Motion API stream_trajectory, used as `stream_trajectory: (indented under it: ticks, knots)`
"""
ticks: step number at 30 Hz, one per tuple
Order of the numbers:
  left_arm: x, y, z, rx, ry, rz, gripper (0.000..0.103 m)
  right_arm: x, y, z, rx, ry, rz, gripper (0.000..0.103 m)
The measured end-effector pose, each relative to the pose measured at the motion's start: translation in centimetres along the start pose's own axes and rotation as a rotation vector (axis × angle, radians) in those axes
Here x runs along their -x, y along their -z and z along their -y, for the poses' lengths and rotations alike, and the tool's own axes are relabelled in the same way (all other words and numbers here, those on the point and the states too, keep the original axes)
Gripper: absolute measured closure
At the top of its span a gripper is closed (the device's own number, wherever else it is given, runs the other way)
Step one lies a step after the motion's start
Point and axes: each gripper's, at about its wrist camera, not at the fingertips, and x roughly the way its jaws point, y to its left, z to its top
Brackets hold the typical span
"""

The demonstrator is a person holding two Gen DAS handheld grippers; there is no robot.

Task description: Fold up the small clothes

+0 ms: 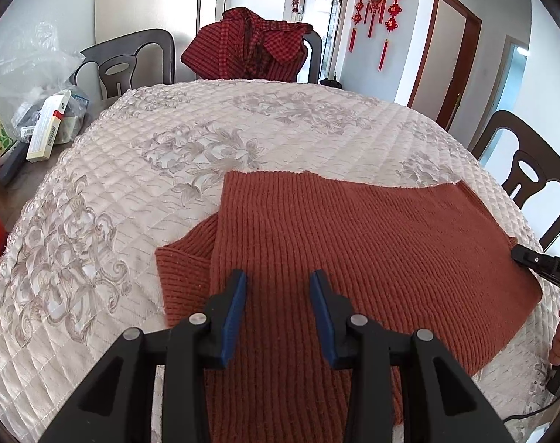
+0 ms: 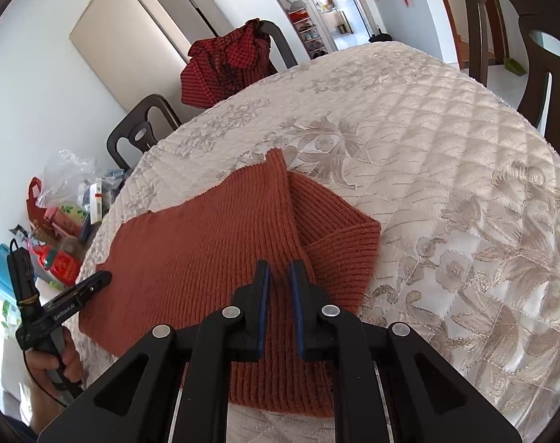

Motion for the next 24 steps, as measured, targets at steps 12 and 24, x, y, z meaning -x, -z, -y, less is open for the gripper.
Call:
stream_trajectory:
  ticks: [12,24]
  knots:
    - [0.6,-0.4,-0.1,0.006,-0.019,-0.011,0.064,1.1,-0.3,-1.3,0.036,0.037,0.024,0.092]
    - [1.6,0.5,-2.4,0.047,-0.107,-0.015,0.063,-1.1,1.7,-9.2,0.284,-0.058,-0.041,0.084]
